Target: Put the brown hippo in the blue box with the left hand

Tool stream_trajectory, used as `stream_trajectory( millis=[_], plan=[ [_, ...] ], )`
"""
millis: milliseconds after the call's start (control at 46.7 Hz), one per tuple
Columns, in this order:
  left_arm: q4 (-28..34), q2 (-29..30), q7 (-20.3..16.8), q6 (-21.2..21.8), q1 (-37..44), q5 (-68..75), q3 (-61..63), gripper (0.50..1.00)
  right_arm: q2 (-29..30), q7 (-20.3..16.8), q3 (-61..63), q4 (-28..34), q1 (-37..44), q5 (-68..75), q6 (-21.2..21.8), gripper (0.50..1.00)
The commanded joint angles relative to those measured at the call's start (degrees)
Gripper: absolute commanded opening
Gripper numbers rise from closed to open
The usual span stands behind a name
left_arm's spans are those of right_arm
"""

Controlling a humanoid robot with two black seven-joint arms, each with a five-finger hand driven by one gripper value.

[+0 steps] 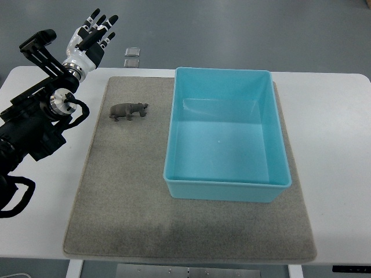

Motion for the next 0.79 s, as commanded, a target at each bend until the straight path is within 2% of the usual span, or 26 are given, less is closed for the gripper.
stream_trajectory(
  millis=[0, 664, 771],
  plan=[
    [0.00, -0.08, 0.00, 0.00, 0.09, 0.00, 0.00, 0.992, 0.00, 0.00, 0.00, 0.00, 0.00, 0.00, -0.03, 0.936],
    [-0.09, -0.08, -0.18, 0.09, 0.00, 0.18, 0.35, 0.992, 0.00, 0.00, 0.00, 0.00, 0.00, 0.00, 0.05, 0.936],
    [-0.17, -0.08, -0.17, 1.14, -0.09, 0.26, 0.88, 0.992, 0.00, 0.00, 0.00, 0.00, 0.00, 0.00, 0.05, 0.936]
  ],
)
